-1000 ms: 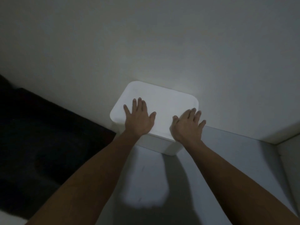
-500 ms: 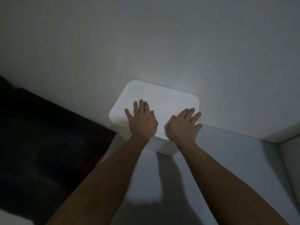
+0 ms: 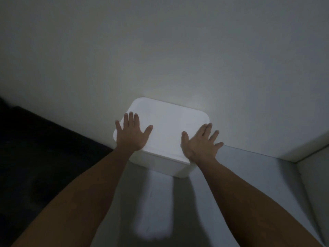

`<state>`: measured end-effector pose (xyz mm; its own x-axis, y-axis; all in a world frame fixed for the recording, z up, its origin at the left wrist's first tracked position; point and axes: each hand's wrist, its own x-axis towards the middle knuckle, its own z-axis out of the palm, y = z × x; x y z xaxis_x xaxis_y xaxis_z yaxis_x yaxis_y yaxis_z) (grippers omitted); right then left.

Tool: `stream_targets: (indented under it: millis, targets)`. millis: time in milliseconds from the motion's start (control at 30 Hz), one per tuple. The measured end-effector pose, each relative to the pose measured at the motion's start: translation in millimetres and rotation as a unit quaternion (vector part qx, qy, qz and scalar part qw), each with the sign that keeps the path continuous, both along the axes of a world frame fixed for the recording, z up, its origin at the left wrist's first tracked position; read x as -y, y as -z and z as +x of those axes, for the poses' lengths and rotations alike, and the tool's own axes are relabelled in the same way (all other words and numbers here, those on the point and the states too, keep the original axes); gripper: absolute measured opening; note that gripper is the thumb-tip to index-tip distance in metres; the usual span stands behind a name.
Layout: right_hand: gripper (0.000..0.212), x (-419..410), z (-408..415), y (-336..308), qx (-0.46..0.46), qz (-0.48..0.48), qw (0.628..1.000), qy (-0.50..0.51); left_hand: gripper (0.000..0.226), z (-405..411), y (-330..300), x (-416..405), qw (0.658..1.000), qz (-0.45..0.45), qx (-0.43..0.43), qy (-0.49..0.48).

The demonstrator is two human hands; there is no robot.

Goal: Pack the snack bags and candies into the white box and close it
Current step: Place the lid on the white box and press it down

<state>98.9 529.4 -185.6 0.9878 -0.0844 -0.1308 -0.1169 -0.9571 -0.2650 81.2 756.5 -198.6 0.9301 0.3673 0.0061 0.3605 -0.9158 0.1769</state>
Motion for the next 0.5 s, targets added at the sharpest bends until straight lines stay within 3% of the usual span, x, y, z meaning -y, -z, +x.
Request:
stream_targets:
  millis: [300, 433, 500]
  targets:
    - [0.088, -2, 0, -2, 0.025, 0.091, 0.995, 0.025, 0.102, 0, -7, 1, 1.0, 0.016, 0.016, -0.009]
    - [0.087, 2, -13, 6, 0.021, 0.045, 0.999, 0.02, 0.103, -13, 1, 3, 0.995, 0.076, 0.063, -0.005]
    - [0.086, 2, -11, 7, 0.025, -0.011, 1.0, 0.01, 0.101, -8, -1, 4, 0.998, 0.047, 0.041, -0.009]
